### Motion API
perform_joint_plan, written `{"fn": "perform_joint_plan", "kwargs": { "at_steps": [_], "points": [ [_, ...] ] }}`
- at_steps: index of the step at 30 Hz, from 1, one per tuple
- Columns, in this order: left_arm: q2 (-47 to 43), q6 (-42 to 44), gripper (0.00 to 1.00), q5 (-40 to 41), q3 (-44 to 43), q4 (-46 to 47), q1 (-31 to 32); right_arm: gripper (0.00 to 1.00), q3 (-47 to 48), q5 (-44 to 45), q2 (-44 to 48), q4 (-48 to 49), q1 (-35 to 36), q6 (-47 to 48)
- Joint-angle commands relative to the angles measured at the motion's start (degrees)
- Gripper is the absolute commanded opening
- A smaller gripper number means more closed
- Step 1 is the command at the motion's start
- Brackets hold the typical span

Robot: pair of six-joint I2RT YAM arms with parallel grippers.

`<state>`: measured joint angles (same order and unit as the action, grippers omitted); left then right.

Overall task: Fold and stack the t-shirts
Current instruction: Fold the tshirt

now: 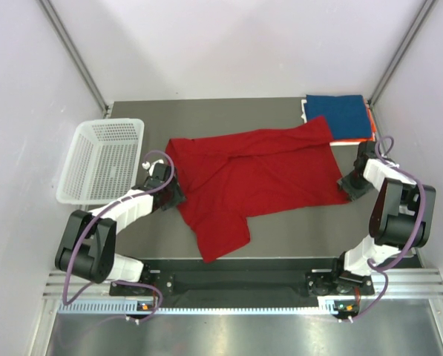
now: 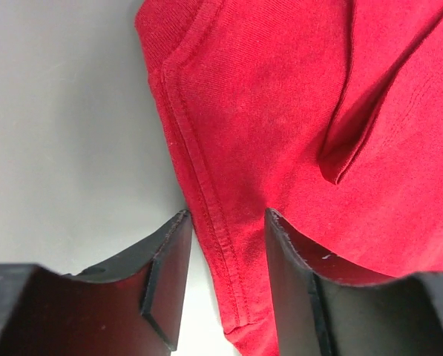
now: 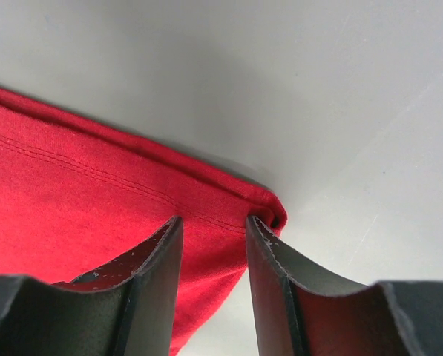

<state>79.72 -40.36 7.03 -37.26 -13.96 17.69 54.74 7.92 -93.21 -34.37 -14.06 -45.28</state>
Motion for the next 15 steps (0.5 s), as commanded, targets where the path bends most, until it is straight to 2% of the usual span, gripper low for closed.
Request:
{"fn": "perform_joint_plan", "kwargs": {
  "at_steps": [1, 5, 9, 15],
  "points": [
    [0.5, 0.7, 0.48, 2.1, 0.3, -0.3, 0.4, 0.4, 1.9, 2.4, 1.4, -2.5, -1.1, 0.4],
    [-1.4, 1.2, 0.46, 4.3, 0.6, -1.2, 0.9, 0.4, 5.6, 2.2, 1.1, -7.2, -1.2, 1.4],
    [-1.2, 1.0, 0.29, 4.0, 0.8, -0.9, 1.0, 0.44, 4.9, 2.4, 1.4, -8.2, -1.3, 0.7],
    [-0.4, 1.2, 0.01, 3.3, 0.7, -0.5, 1.4, 0.45, 0.6, 1.1, 0.8, -3.3, -1.3, -0.8]
  ]
}}
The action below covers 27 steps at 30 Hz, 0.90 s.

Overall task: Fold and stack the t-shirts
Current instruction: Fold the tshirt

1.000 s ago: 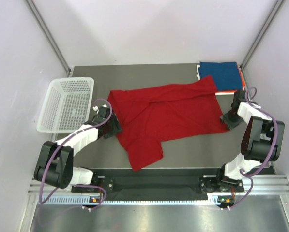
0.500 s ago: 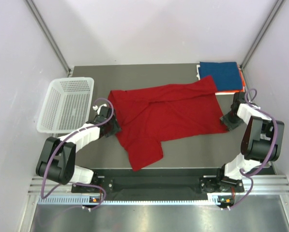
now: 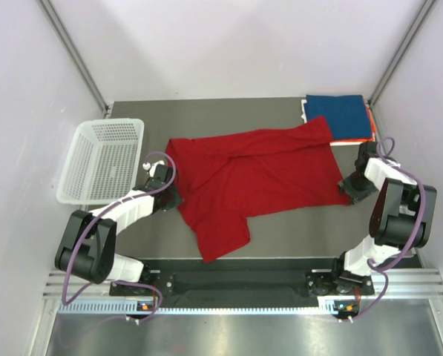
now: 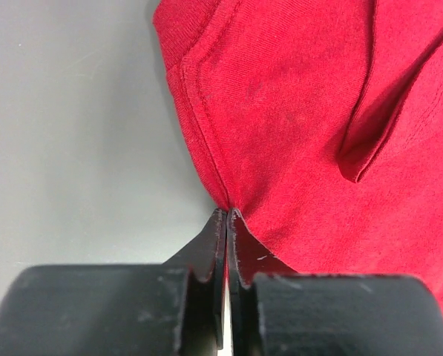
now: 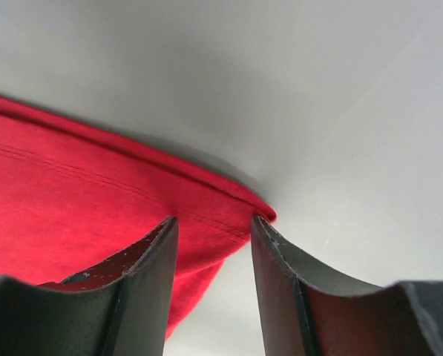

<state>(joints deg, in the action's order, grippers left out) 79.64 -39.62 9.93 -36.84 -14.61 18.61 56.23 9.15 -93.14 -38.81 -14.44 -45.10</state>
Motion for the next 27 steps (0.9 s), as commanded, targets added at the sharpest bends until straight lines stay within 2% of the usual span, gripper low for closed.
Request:
{"fn": "perform_joint_plan", "kwargs": {
  "at_steps": [1, 6, 8, 9, 10, 12, 16, 24, 27],
  "points": [
    [-0.5, 0.6, 0.0, 0.5, 0.2, 0.1, 0.5, 0.45, -0.9, 0.0, 0.3, 1.1, -1.0, -0.9],
    [-0.7, 1.3, 0.0, 1.8, -0.8, -1.4, 0.5, 0.43, -1.2, 3.0, -0.2, 1.4, -1.0, -1.2],
    [-0.9, 1.6, 0.0, 2.2, -1.2, -2.0, 0.5, 0.36, -0.9, 4.4, -0.1, 1.4, -1.1, -0.9],
    [-0.9, 1.6, 0.0, 2.9, -1.9, -3.1, 0.5, 0.31, -0.9, 4.6, 0.2, 1.2, -1.3, -0.3],
    [-1.0, 1.7, 0.0, 3.1, -2.4, -3.7, 0.5, 0.15, -0.9, 4.8, 0.5, 1.3, -1.3, 0.0],
    [-1.1, 1.7, 0.0, 4.2, -3.4, -5.7, 0.5, 0.0, -0.9, 5.5, 1.6, 0.9, -1.4, 1.2],
    [-2.1, 2.2, 0.0, 3.5, -3.6, -7.3, 0.5, 0.0, -0.7, 7.0, 2.5, -1.3, -1.5, 2.6],
    [-4.7, 4.4, 0.0, 5.0, -3.9, -11.0, 0.5, 0.0, -4.9, 9.0, 10.2, -1.8, -1.6, 2.1],
    [-6.1, 4.7, 0.0, 5.1, -3.8, -11.5, 0.4, 0.0, -6.5, 5.2, 12.7, 1.3, -1.7, 3.7]
  ]
}}
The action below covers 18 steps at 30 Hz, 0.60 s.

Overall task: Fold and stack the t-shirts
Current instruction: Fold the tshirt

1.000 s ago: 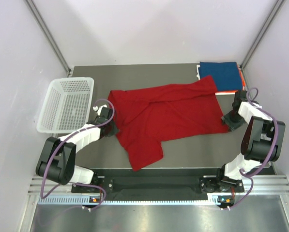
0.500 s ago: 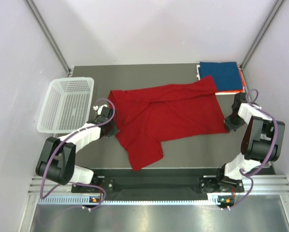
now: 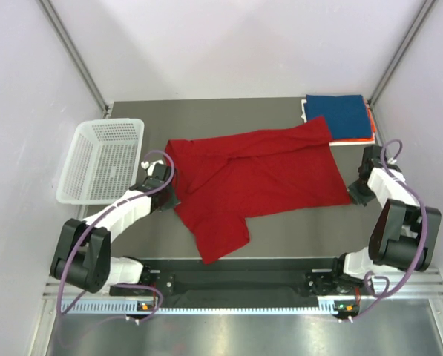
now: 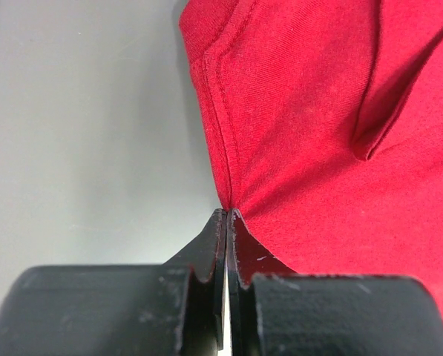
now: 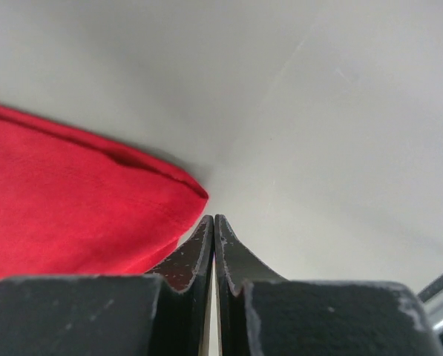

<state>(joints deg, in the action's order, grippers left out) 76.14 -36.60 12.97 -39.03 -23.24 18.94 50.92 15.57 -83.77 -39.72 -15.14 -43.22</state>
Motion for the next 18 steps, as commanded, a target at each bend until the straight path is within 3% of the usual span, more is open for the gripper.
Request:
{"fn": "perform_joint_plan", "kwargs": {
  "at_steps": [1, 3, 6, 18],
  "points": [
    [-2.8, 1.6, 0.0, 1.8, -1.4, -2.6, 0.0, 0.03, -1.3, -5.0, 3.3, 3.8, -0.9, 2.3],
    [-3.4, 1.4, 0.0, 1.4, -1.2, -2.2, 0.1, 0.22, -0.9, -7.2, 2.0, 3.6, -1.0, 1.1],
    [-3.3, 1.2, 0.0, 0.7, -1.1, -2.1, 0.1, 0.31, -0.9, -10.6, -0.8, 4.0, -0.9, -1.0],
    [-6.2, 1.1, 0.0, -1.2, 0.9, 0.4, 0.1, 0.36, -2.8, -6.4, -4.9, 8.1, -1.0, -5.6]
  ]
}}
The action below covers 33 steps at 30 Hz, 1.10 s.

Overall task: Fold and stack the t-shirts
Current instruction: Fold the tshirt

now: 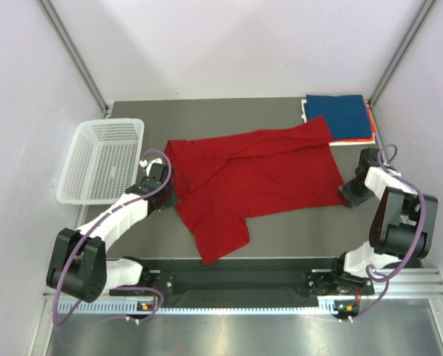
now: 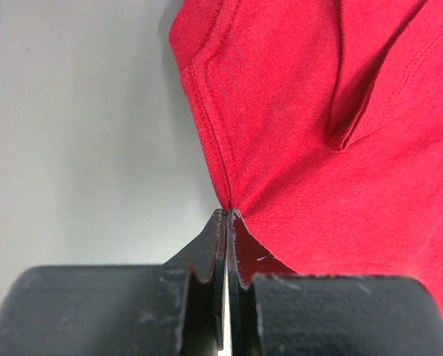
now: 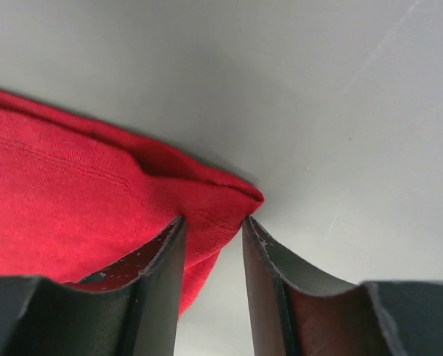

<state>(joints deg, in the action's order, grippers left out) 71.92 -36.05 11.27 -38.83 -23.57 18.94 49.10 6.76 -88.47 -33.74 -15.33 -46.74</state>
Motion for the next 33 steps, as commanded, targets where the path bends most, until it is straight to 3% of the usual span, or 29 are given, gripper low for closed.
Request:
{"fn": "perform_joint_plan", "kwargs": {
  "at_steps": [1, 3, 6, 16, 23, 33],
  "points": [
    [-2.0, 1.1, 0.0, 1.5, 0.6, 0.5, 0.1, 0.36, -0.9, 3.3, -0.3, 1.7, -0.8, -2.2],
    [-2.1, 1.7, 0.0, 2.4, 0.3, -0.1, 0.1, 0.26, -0.7, 4.5, -0.2, 0.8, -0.8, -2.1],
    [-2.4, 2.3, 0.0, 4.0, 0.3, -0.8, 0.1, 0.0, -0.6, 6.1, 0.3, -0.7, -0.8, -1.8],
    [-3.9, 3.6, 0.0, 8.0, -0.8, -3.9, 0.1, 0.0, 2.0, 14.1, 5.6, -12.1, -1.1, 2.4],
    [-3.2, 3.4, 0.0, 5.4, -2.3, -8.2, 0.1, 0.0, 0.2, 14.0, 10.9, -16.6, -1.9, 3.2],
    [-5.4, 2.0, 0.0, 10.0, -3.4, -13.3, 0.1, 0.0, -4.8, 15.1, 21.0, -21.0, -7.2, 2.0]
  ]
}}
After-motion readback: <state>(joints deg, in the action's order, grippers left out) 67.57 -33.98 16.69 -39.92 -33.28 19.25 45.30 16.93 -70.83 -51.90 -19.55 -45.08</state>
